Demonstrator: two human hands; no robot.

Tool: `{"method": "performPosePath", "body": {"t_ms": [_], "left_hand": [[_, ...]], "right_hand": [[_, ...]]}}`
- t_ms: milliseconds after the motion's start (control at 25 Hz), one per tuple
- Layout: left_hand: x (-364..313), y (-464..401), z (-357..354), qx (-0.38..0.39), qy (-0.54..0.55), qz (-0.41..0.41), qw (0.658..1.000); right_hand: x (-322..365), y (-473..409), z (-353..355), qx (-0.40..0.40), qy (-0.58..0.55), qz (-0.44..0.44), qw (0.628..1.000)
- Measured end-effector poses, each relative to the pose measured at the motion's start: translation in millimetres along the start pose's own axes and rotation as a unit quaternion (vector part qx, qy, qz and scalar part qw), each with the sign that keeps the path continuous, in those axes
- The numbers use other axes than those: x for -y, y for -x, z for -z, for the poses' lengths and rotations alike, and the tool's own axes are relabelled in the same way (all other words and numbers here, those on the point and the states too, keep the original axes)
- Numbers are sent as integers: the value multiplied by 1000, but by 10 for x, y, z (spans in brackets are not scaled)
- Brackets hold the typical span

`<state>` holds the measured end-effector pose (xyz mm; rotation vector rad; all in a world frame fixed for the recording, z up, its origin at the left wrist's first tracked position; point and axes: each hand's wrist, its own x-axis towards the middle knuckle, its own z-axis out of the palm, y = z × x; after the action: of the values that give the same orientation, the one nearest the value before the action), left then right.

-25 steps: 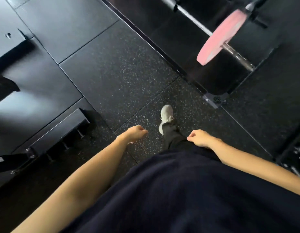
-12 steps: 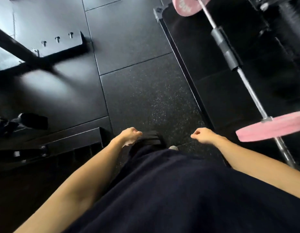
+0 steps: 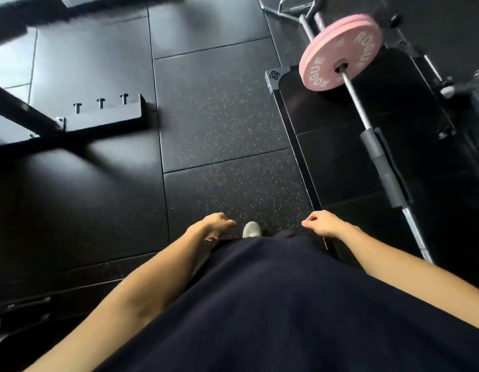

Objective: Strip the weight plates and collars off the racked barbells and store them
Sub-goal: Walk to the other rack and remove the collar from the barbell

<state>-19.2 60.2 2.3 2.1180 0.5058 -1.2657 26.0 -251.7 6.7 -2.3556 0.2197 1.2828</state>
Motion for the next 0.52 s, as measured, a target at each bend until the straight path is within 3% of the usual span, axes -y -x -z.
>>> {"method": "performPosePath", "body": {"t_ms": [120,360,520], "left_hand": [[-457,-347,725,-2,0,-2,1000],[-914,-1174,1974,26,-23,40,999],[-1350,-1833,2973,-8,-1,45,999]], "right_hand": [[518,-434,642,-11,1,0,1000],[1469,-1540,1493,53,45,1,998],[2154,-2401,2330,63,43,5,997]]}}
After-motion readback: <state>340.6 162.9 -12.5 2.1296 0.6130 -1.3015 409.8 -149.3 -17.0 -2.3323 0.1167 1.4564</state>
